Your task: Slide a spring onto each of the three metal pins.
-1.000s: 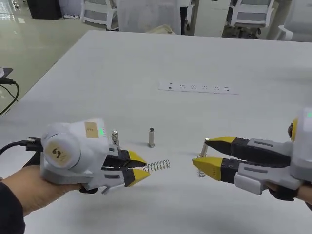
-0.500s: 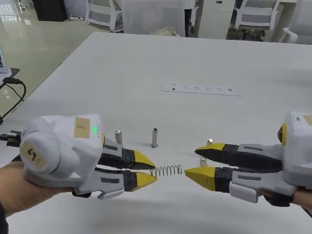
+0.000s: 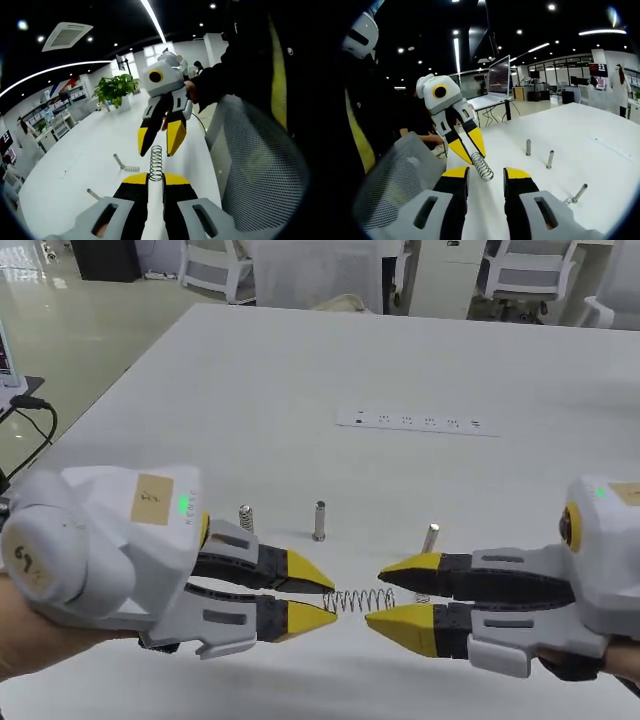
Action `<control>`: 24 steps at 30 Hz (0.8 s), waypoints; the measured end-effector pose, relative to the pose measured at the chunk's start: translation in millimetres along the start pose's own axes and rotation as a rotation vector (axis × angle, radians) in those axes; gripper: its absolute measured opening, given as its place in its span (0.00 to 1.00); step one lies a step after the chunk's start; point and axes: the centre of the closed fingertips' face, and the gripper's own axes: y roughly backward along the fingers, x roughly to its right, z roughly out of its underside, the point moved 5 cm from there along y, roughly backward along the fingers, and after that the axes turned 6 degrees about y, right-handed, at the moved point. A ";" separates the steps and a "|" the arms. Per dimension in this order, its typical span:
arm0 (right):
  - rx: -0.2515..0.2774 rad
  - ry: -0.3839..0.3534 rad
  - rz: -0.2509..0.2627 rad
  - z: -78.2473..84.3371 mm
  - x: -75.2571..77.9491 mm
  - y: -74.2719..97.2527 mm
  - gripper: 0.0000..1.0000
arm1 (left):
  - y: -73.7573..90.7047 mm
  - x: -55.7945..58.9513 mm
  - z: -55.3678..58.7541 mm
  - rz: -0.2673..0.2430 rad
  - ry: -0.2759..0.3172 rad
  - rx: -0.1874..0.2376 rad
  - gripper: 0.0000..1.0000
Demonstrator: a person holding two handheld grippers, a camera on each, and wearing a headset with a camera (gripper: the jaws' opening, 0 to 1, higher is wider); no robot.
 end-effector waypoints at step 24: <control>-0.012 0.022 -0.049 -0.8 -6.0 -5.6 0.12 | -0.3 4.6 -4.7 0.009 -0.002 0.020 0.02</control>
